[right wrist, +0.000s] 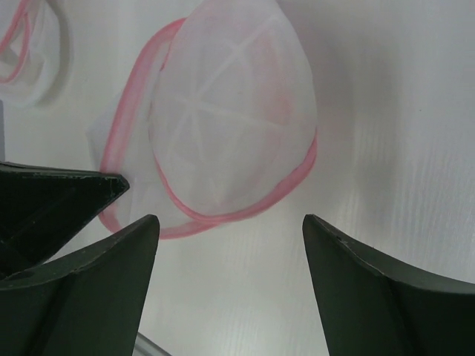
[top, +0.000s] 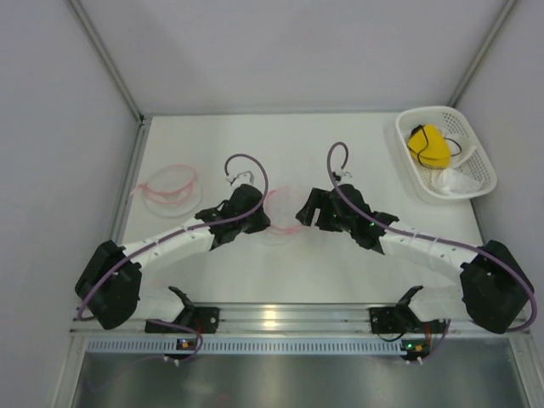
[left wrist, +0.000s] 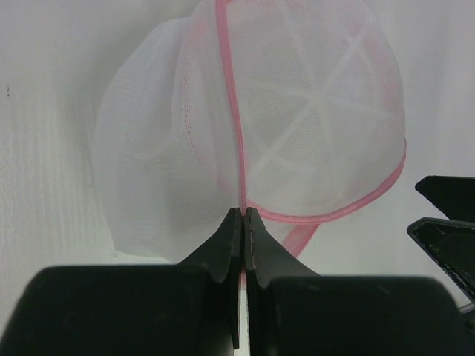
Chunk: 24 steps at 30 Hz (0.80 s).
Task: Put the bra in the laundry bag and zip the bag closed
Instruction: Move the laundry bag to the center of the board, then open the laundry bag at the center of the board.
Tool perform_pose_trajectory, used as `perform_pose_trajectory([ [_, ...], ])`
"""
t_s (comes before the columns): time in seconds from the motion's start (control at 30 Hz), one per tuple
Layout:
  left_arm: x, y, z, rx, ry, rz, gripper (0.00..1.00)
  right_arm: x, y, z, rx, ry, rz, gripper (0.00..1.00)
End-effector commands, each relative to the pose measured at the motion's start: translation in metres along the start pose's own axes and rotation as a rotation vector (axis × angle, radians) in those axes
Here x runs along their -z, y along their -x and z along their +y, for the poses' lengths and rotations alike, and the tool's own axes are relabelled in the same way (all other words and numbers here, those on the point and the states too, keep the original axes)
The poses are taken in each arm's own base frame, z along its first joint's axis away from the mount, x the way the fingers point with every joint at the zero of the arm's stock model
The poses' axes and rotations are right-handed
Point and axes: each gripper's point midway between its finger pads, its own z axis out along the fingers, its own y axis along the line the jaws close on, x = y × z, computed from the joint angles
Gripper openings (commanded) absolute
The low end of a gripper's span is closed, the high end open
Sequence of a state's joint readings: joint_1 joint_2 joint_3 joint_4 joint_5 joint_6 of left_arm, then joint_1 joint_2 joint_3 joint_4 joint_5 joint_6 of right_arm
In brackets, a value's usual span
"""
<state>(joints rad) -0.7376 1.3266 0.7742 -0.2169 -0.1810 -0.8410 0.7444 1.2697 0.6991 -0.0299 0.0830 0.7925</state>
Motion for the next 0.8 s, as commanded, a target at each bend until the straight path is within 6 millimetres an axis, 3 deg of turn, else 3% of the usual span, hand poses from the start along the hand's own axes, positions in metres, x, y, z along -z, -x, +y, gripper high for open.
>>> perform_pose_trajectory([
  [0.0, -0.001, 0.004, -0.005, 0.017, -0.018, -0.03, 0.0, -0.005, -0.012, 0.001, -0.033, -0.001, 0.023, 0.79],
  [0.17, 0.0, 0.001, -0.002, 0.018, -0.014, -0.025, 0.0, -0.022, -0.021, 0.005, -0.029, 0.003, 0.063, 0.71],
  [0.37, 0.0, -0.005, 0.004, 0.022, -0.006, -0.021, 0.0, -0.034, -0.01, 0.01, -0.032, 0.006, 0.019, 0.48],
  [0.57, 0.004, -0.007, 0.012, 0.024, 0.005, -0.037, 0.0, -0.036, 0.004, 0.021, -0.056, 0.024, -0.024, 0.03],
  [0.77, 0.008, -0.013, 0.024, 0.029, 0.021, -0.043, 0.0, -0.013, 0.042, 0.047, -0.118, 0.105, -0.144, 0.0],
])
